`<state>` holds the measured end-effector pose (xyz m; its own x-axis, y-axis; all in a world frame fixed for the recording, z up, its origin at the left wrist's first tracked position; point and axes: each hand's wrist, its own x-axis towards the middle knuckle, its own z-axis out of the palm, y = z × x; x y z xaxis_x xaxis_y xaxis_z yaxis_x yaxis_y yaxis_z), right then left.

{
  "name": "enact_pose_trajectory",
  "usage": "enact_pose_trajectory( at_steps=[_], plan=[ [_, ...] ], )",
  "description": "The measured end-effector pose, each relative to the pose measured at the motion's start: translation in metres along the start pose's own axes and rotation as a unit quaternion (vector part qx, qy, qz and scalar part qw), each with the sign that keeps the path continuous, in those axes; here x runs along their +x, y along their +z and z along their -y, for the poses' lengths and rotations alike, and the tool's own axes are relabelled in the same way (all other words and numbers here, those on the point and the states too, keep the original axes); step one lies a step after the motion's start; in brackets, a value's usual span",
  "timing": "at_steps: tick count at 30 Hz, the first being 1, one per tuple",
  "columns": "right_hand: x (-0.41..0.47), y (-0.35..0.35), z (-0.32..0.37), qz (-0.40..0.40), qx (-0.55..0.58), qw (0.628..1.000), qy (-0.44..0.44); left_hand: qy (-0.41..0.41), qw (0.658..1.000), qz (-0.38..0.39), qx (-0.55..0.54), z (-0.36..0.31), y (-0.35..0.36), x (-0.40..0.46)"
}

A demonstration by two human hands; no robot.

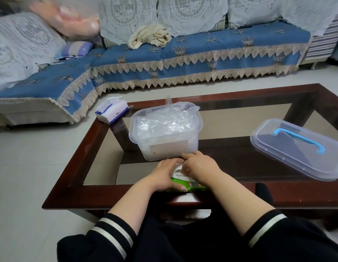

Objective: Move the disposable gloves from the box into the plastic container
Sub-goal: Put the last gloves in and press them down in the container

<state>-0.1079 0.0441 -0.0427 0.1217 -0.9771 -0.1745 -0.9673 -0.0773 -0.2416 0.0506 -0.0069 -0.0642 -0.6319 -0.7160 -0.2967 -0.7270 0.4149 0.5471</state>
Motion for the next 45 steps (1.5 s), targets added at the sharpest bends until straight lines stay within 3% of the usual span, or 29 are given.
enact_pose_trajectory(
  at_steps=[3,10,13,17,20,22,24,26,28,31,36,38,41,45],
  plan=[
    [0.003,0.005,0.003,-0.029,-0.017,0.999,-0.008,-0.002,1.000,0.000,0.022,0.001,0.002,0.002],
    [-0.005,-0.006,-0.001,-0.185,0.100,0.978,0.003,-0.043,0.997,-0.018,0.063,-0.006,0.000,0.000],
    [-0.013,-0.015,-0.002,-0.270,0.228,0.935,0.036,-0.052,0.997,-0.020,0.062,-0.008,-0.001,-0.002],
    [-0.023,-0.022,-0.005,-0.322,0.392,0.860,0.048,-0.041,0.997,-0.038,0.049,-0.008,-0.003,-0.004],
    [-0.030,-0.028,-0.002,-0.386,0.458,0.800,0.040,0.000,0.984,-0.138,-0.111,-0.013,-0.011,-0.008],
    [-0.033,-0.030,0.000,-0.414,0.474,0.776,0.031,0.006,0.938,-0.208,-0.279,-0.019,-0.019,-0.013],
    [-0.032,-0.028,0.000,-0.425,0.457,0.781,0.025,0.011,0.877,-0.251,-0.411,-0.031,-0.030,-0.017],
    [-0.029,-0.025,-0.002,-0.424,0.430,0.796,0.026,0.020,0.841,-0.249,-0.480,-0.047,-0.043,-0.022],
    [-0.027,-0.022,-0.005,-0.423,0.410,0.808,0.037,0.044,0.849,-0.243,-0.467,-0.062,-0.056,-0.027],
    [-0.027,-0.022,-0.007,-0.421,0.387,0.817,0.068,0.055,0.911,-0.260,-0.317,-0.080,-0.072,-0.034],
    [-0.029,-0.025,-0.013,-0.447,0.373,0.805,0.115,-0.009,0.965,-0.238,-0.106,-0.099,-0.078,-0.035],
    [-0.030,-0.028,-0.013,-0.460,0.366,0.799,0.128,-0.017,0.966,-0.223,-0.132,-0.105,-0.077,-0.032],
    [-0.031,-0.030,-0.011,-0.481,0.338,0.797,0.142,0.036,0.934,-0.232,-0.271,-0.118,-0.070,-0.017],
    [-0.027,-0.030,-0.016,-0.542,0.309,0.770,0.135,0.137,0.931,-0.250,-0.228,-0.126,-0.078,0.011]
  ],
)
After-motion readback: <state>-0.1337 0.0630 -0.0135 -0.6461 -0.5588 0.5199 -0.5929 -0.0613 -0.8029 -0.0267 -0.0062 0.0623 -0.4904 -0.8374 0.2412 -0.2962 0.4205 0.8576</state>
